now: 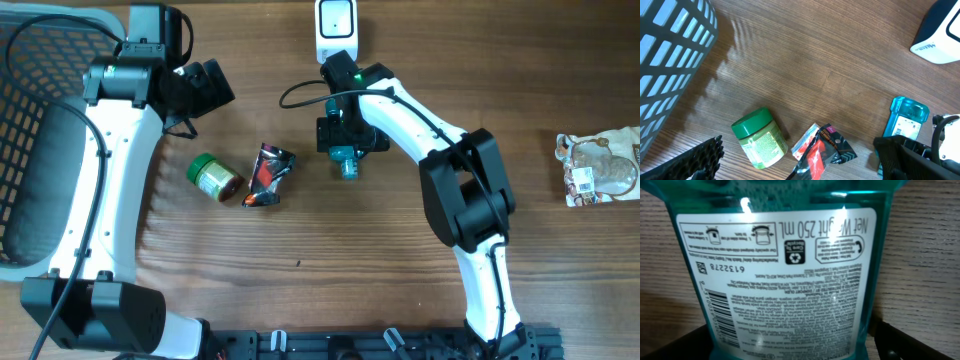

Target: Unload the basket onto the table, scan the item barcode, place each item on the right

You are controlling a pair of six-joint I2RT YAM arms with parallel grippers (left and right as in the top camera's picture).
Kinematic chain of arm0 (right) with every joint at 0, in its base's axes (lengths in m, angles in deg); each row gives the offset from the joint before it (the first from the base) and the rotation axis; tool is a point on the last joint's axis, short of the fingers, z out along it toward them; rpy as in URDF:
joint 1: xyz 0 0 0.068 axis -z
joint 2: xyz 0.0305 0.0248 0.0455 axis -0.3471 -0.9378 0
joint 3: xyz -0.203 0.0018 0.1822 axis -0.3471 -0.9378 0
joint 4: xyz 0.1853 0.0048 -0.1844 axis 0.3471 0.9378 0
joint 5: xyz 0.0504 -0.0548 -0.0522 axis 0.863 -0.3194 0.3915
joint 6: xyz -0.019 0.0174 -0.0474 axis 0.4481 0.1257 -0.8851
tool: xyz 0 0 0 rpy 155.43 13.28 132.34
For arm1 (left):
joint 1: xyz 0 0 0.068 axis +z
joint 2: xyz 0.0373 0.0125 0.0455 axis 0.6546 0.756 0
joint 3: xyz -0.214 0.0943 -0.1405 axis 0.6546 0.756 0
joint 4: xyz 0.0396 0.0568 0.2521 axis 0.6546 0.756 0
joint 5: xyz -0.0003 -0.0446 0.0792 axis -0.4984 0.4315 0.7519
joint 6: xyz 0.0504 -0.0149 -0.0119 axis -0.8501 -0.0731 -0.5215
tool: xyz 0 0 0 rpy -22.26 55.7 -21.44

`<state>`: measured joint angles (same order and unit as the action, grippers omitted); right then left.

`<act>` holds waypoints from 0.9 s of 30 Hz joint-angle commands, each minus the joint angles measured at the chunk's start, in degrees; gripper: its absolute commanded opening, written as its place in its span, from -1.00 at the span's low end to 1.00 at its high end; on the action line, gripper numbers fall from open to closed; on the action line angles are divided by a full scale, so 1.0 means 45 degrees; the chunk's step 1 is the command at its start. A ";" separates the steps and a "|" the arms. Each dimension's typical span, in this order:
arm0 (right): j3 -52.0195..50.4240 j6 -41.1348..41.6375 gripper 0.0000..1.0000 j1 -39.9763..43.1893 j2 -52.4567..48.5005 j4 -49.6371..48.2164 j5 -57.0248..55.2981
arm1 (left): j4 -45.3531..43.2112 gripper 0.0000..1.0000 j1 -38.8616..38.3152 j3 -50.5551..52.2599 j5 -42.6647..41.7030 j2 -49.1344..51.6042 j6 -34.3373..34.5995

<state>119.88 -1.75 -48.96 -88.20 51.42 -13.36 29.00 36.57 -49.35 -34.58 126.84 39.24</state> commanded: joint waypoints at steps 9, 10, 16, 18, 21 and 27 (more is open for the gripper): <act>-0.0704 -0.0743 0.52 0.0024 -0.0651 0.0214 -0.0121 | -0.0005 1.00 0.0058 0.0034 0.0175 -0.0044 -0.0291; -0.0704 -0.1409 0.53 0.0024 -0.0651 0.0510 -0.0602 | -0.0005 1.00 0.0058 0.0034 0.0175 -0.0044 -0.0291; -0.0704 -0.2186 0.72 0.0019 -0.0651 0.4444 -0.3963 | -0.0005 1.00 0.0058 0.0034 0.0175 -0.0044 -0.0296; -0.0704 -0.2064 0.83 -0.0005 -0.0651 0.5056 -0.3993 | 0.0000 1.00 0.0058 0.0034 0.0175 -0.0044 -0.0296; -0.0680 -0.2108 1.00 -0.0593 -0.0461 0.4435 -0.4129 | 0.0000 1.00 0.0058 0.0034 0.0175 -0.0044 -0.0291; -0.0335 -0.0369 1.00 -0.2016 0.1899 0.3823 -0.2647 | 0.0000 1.00 0.0058 0.0034 0.0175 -0.0044 -0.0296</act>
<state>117.98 -10.62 -56.21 -86.50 68.91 -28.66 28.96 36.57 -49.37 -34.58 126.84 39.24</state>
